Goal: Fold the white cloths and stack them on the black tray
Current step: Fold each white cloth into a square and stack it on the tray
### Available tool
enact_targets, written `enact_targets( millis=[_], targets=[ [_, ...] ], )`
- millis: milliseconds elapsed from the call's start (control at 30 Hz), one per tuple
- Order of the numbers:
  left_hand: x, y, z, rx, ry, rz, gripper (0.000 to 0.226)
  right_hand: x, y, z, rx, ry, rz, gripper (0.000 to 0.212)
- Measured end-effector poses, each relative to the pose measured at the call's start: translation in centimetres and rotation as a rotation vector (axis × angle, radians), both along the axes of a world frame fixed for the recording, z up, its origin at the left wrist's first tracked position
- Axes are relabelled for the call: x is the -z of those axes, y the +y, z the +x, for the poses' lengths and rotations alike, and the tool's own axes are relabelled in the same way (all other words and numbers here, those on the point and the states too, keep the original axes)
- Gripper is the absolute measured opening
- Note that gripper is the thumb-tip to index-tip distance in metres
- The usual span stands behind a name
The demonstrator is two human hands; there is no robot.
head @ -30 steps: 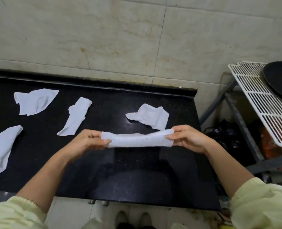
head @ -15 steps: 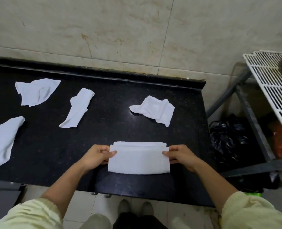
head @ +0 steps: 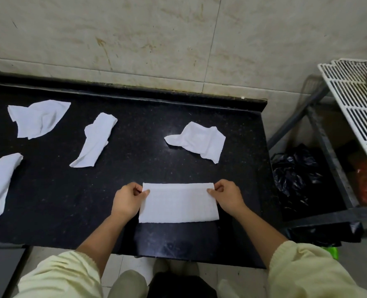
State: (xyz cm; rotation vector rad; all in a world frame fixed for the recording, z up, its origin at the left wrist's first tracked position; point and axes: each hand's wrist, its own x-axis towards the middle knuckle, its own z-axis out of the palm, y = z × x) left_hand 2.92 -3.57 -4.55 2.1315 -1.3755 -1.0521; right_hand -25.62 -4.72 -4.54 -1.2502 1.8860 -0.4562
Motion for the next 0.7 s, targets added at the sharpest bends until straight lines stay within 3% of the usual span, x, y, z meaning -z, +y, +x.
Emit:
enact_targets(
  millis=[200, 367, 467, 600, 700],
  targets=[
    [-0.1, 3.0, -1.1, 0.096, -0.210, -0.248, 0.039, -1.2, 2.7, 0.2, -0.067, 0.138, -0.206, 0.015],
    [1.5, 5.9, -1.7, 0.194, -0.209, -0.263, 0.050, -0.6, 5.2, 0.2, -0.258, 0.199, -0.145, 0.020],
    [2.1, 6.6, -1.4, 0.154, -0.240, -0.239, 0.054, -0.3, 6.0, -0.2, -0.195, 0.207, -0.102, 0.022],
    [2.3, 6.9, -0.8, 0.109, -0.146, -0.210, 0.052, -0.3, 6.3, -0.3, -0.044, 0.133, -0.075, 0.024],
    [2.2, 6.9, -0.8, 0.086, -0.111, -0.219, 0.052, -0.5, 6.2, -0.2, 0.063, 0.085, -0.020, 0.040]
  ],
)
